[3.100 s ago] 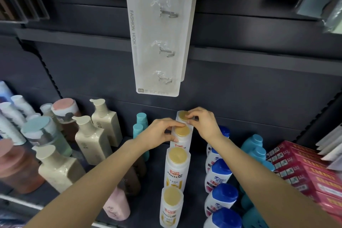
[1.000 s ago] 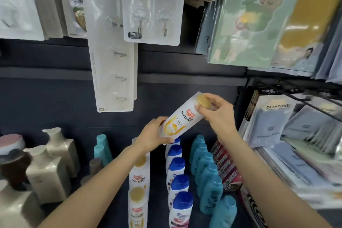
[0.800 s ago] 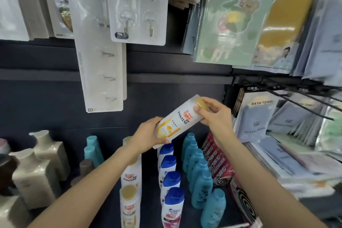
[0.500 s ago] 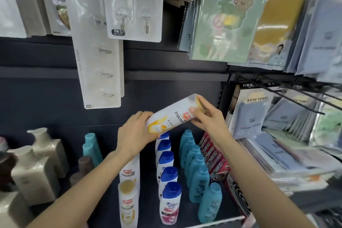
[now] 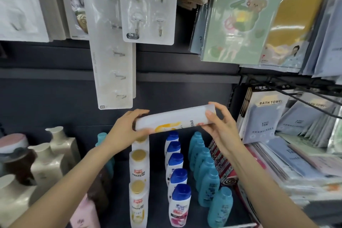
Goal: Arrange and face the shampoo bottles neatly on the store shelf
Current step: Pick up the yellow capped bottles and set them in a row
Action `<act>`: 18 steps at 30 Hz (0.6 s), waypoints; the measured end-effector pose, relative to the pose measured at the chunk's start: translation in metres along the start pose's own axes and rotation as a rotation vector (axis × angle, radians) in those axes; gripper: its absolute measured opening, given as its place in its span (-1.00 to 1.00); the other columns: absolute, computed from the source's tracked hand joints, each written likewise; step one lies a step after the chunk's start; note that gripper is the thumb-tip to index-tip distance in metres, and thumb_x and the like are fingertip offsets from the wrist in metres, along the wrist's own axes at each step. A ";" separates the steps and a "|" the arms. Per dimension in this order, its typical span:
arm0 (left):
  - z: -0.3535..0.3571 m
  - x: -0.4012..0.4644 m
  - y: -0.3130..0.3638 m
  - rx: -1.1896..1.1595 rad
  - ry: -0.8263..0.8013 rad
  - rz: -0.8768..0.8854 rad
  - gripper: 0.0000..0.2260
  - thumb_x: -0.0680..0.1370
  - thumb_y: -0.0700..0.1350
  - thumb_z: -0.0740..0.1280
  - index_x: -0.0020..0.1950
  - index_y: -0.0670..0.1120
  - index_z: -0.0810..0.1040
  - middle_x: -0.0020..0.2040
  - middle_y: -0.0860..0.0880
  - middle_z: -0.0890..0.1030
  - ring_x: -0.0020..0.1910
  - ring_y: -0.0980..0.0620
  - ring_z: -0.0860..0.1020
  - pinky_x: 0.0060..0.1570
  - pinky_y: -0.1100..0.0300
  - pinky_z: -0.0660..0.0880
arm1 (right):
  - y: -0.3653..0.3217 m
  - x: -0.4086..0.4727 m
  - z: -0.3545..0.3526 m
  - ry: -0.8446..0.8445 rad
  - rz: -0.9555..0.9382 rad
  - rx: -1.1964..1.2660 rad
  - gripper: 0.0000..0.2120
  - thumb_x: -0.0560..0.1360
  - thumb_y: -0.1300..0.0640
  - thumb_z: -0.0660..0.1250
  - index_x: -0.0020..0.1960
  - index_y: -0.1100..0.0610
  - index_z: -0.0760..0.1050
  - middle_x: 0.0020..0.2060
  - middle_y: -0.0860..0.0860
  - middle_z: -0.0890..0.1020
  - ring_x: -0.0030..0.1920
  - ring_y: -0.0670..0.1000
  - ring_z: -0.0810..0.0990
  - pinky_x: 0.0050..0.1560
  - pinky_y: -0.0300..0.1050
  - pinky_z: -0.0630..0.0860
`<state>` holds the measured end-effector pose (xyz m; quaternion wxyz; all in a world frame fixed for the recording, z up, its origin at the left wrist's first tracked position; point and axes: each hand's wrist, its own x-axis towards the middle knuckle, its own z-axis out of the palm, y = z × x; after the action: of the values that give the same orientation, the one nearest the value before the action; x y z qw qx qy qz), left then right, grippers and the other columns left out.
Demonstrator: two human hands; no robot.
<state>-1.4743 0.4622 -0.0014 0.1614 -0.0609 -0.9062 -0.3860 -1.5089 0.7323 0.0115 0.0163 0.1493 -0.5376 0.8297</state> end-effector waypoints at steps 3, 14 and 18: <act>-0.005 -0.005 -0.001 -0.429 -0.134 -0.208 -0.46 0.35 0.11 0.48 0.27 0.02 0.45 0.17 0.00 0.58 0.09 0.01 0.60 0.12 0.04 0.55 | 0.003 -0.001 0.001 -0.025 0.022 0.072 -0.55 0.25 0.11 0.45 0.13 0.12 0.49 -0.11 0.01 0.69 -0.01 0.01 0.64 -0.12 -0.17 0.61; -0.002 -0.026 0.007 -0.624 0.186 -0.082 -0.57 0.33 -0.24 0.52 0.15 -0.05 0.51 0.09 0.03 0.59 0.08 0.07 0.57 -0.09 0.29 0.56 | 0.006 0.007 0.000 -0.139 0.103 0.084 -0.52 0.45 0.24 0.29 0.34 0.00 0.42 0.17 0.05 0.62 0.22 0.05 0.56 0.21 -0.05 0.51; -0.002 -0.036 0.013 -0.487 0.208 0.055 -0.48 0.28 -0.31 0.55 0.13 0.02 0.48 0.16 0.08 0.55 0.14 0.12 0.53 0.01 0.24 0.55 | 0.016 0.011 0.004 -0.077 0.141 0.197 -0.52 0.46 0.21 0.28 0.37 0.03 0.36 0.22 0.09 0.58 0.21 0.03 0.57 0.20 -0.05 0.51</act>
<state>-1.4366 0.4700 -0.0038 0.2449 -0.0825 -0.7632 -0.5923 -1.5210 0.7204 0.0016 -0.0773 0.1437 -0.4628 0.8713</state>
